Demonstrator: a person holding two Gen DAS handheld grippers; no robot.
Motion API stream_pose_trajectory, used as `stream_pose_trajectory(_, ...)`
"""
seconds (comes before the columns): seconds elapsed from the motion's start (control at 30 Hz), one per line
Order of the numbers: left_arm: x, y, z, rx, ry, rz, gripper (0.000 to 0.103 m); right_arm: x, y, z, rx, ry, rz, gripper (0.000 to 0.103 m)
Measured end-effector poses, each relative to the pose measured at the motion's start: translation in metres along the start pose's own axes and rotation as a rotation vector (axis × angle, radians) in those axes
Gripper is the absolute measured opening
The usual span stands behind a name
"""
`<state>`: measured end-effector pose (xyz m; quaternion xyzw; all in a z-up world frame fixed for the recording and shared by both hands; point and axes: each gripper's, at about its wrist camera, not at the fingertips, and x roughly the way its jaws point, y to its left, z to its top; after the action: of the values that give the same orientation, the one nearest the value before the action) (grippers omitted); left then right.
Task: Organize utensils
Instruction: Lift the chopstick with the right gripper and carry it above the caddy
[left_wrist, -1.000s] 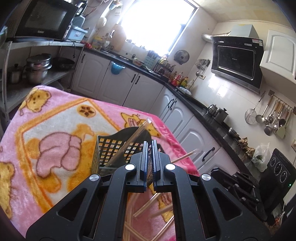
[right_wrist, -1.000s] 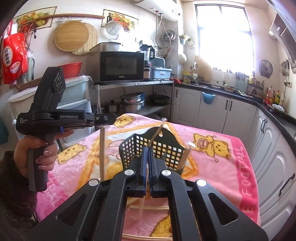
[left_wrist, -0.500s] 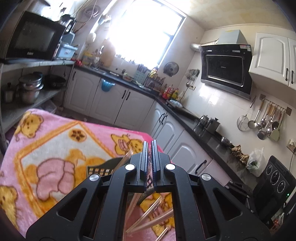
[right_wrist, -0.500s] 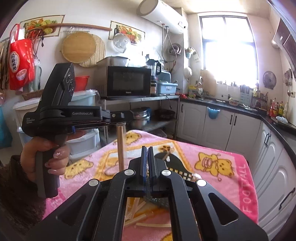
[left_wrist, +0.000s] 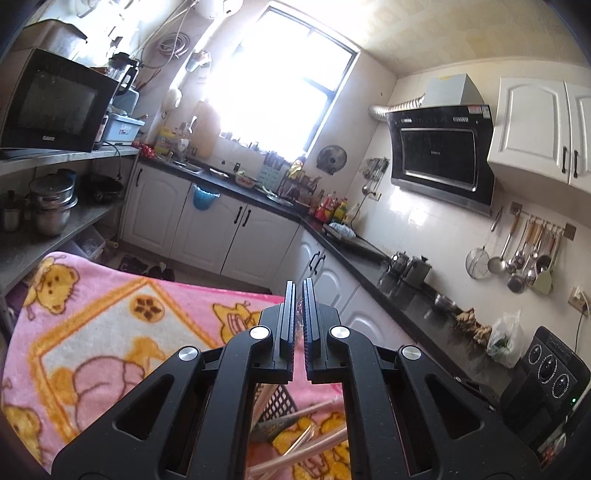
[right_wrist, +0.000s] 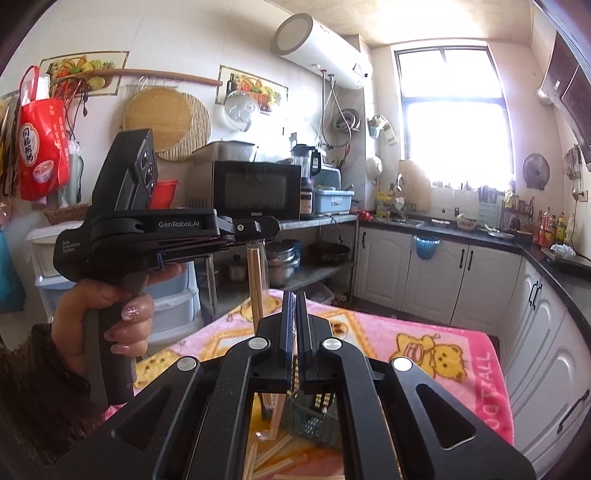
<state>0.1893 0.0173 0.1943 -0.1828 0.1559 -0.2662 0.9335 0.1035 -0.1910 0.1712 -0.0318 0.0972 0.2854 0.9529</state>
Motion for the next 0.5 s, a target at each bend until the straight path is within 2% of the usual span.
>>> stream_pose_trajectory(0.3, -0.001, 0.008, 0.024, -0.013, -0.064, 0.019, 0.002, 0.006, -0.02, 0.023, 0.015, -0.076, -0.041, 0.002)
stream_pose_trajectory(0.5, 0.007, 0.027, 0.033, -0.061, -0.078, 0.043, 0.002, 0.015, -0.042, 0.037, 0.026, -0.104, -0.093, 0.002)
